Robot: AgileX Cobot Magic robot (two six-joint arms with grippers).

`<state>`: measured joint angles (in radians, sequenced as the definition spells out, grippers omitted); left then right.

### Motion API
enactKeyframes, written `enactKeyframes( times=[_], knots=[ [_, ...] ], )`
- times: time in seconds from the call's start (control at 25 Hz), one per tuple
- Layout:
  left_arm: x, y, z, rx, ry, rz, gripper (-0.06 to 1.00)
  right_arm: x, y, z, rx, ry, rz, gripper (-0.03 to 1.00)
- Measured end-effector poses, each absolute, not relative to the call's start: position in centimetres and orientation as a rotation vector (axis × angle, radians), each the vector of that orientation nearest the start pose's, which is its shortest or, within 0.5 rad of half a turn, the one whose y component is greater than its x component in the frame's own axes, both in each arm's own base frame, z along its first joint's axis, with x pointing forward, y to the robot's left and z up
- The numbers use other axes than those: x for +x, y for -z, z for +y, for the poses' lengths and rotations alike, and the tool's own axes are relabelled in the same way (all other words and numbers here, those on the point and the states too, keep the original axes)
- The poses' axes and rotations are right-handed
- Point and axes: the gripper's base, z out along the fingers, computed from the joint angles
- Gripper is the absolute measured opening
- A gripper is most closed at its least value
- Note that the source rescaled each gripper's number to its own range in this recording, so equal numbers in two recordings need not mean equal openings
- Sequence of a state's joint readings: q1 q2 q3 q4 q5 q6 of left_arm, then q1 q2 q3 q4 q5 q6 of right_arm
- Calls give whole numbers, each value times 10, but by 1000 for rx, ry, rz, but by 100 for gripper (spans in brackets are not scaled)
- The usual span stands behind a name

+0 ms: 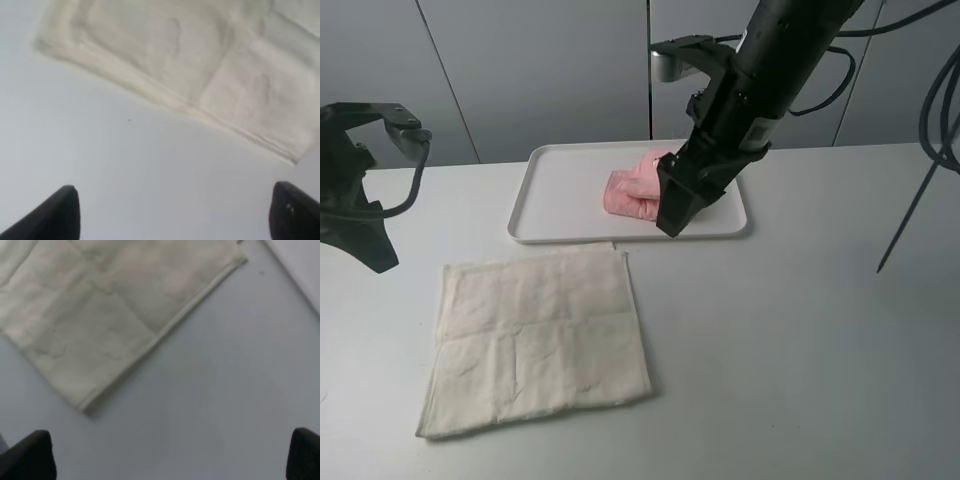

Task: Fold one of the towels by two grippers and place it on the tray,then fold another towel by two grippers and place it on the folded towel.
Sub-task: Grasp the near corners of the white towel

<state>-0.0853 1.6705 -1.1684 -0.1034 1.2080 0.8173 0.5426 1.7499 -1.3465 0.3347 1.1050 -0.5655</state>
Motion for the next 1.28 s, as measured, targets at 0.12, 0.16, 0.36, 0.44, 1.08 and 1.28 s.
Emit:
enactKeyframes(
  times=[0.12, 0.16, 0.36, 0.44, 1.08, 1.28],
  knots=[
    [290, -220, -52, 1423, 187, 2850, 98, 272, -253, 212, -1566, -479, 2515, 100],
    [287, -218, -58, 1453, 190, 2843, 98, 269, -252, 214, -1630, -479, 2475, 100],
    [277, -215, -88, 1629, 163, 2775, 98, 269, -253, 219, -1693, -505, 2377, 100],
    [273, -215, -100, 1698, 154, 2737, 98, 268, -254, 220, -1691, -524, 2369, 100],
    [226, -211, -125, 1851, 75, 2518, 98, 241, -229, 232, -1947, -604, 2206, 100],
    [205, -211, -109, 1841, -26, 2415, 99, 224, -216, 241, -2115, -453, 2109, 100]
  ],
)
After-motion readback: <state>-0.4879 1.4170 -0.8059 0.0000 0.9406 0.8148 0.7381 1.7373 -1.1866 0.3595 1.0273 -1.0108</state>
